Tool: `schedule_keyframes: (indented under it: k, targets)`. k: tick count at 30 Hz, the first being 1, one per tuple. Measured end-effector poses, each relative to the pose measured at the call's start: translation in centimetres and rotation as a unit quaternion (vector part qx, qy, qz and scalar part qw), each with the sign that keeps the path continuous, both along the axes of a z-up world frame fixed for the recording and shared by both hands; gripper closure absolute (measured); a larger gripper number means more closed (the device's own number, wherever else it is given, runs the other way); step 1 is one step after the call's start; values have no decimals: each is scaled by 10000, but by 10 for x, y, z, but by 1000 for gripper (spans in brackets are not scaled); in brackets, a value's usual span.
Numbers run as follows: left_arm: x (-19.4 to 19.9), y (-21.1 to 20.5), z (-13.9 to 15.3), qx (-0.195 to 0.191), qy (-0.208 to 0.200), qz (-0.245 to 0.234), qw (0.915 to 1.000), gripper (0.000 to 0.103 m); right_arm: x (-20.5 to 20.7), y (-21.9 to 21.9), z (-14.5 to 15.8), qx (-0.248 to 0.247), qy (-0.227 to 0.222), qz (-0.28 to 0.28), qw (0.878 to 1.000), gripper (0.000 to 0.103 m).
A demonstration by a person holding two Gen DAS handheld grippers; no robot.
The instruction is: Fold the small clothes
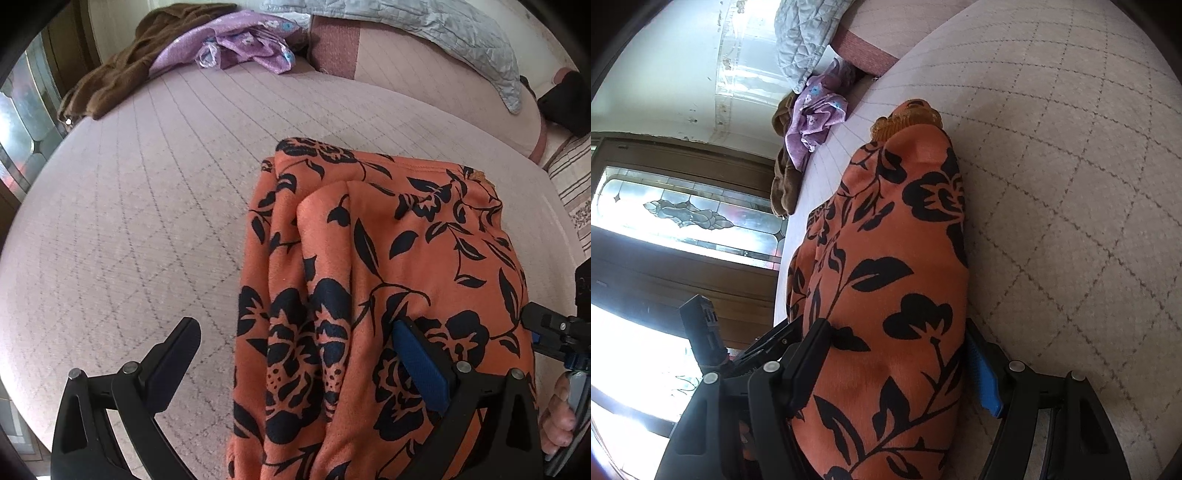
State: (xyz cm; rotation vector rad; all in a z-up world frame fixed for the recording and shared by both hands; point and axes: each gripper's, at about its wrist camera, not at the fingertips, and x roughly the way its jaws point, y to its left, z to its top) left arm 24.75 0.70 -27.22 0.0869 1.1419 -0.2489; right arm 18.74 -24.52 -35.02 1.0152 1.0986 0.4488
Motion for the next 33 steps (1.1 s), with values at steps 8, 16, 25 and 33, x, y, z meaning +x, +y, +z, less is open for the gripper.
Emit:
schedule_keyframes:
  k: [8,16,25,33]
  targets:
    - [10,-1,-9,-25,59,-68,10000,0,4,9,3,-187,-112,29,9998,31]
    - [32,9,-27,-764,785,-123,9939,0,3,17,4,-319,-175,8,9993,34]
    - [26,10,-21,-1222,773,-406,9887,37,3,16,2,-300,-131,-18,9995,35]
    - [7,0,-4,-972,425,-396,9936,66,-3,25,20,-764,-450,-65,9960,48]
